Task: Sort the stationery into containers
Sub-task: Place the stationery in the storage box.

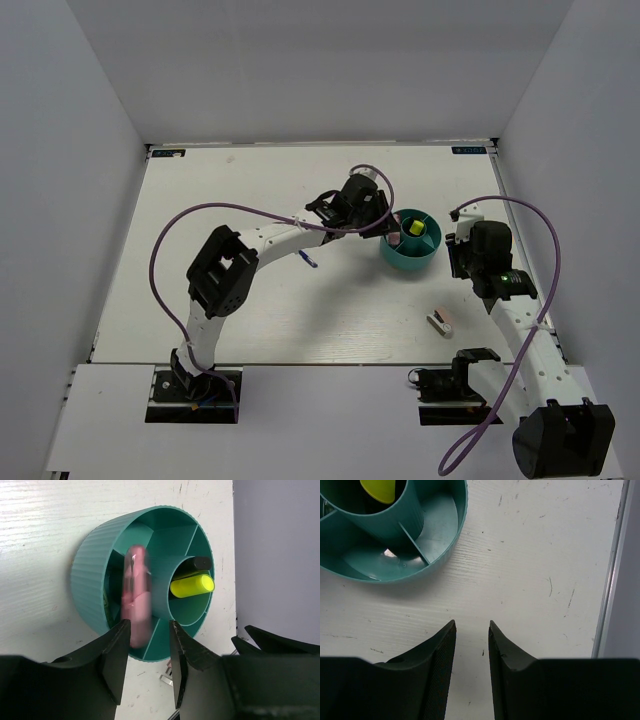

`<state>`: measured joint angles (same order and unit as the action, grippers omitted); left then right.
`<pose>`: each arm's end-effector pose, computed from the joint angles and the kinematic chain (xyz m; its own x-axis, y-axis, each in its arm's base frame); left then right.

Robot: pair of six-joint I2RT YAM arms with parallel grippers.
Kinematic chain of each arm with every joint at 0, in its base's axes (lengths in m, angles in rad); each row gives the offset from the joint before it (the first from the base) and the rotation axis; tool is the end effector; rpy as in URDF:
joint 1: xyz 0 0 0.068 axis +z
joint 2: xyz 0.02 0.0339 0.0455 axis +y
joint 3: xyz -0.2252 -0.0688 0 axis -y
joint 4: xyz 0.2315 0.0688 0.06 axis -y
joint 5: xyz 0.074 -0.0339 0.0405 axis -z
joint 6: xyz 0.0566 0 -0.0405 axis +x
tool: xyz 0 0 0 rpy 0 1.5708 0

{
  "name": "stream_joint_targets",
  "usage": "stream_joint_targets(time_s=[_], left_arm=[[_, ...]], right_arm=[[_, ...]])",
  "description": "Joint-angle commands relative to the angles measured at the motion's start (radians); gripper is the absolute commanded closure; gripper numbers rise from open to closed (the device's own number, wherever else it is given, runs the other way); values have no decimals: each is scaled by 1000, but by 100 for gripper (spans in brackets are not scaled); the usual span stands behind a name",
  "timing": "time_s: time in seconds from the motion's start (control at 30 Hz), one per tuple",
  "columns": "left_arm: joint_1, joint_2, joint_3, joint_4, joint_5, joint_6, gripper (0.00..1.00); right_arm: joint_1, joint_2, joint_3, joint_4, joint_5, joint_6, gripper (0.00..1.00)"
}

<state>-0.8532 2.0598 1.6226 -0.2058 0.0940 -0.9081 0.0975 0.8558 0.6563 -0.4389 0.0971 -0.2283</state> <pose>0.3019 -0.3540 0.1905 -0.8728 -0.1936 -0.4480 0.1810 0.7241 -0.6655 0.2153 0.0155 0.2188 -0.5733 -0.2824 -0.7691 -0.1531 0.9591 -0.2380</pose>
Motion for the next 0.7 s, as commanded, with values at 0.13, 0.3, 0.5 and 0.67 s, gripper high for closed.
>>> stream_joint_targets(time_s=[0.13,0.3,0.5,0.67], left_arm=[[-1,2,57,-3,3,-5,52],[0,-15,36,9,4,1,54],[-7,-223,-62,-47,-80,173,100],[-3,-532,-289,-223,-278,319,65]], right_arm=[[-10,-23,-3,20,-10,0,64],[-12,-23,-4,20,-14,1,64],[-9,-29,-6,6,-123,-14,64],[11,-54,35,-91,-471,-133,79]])
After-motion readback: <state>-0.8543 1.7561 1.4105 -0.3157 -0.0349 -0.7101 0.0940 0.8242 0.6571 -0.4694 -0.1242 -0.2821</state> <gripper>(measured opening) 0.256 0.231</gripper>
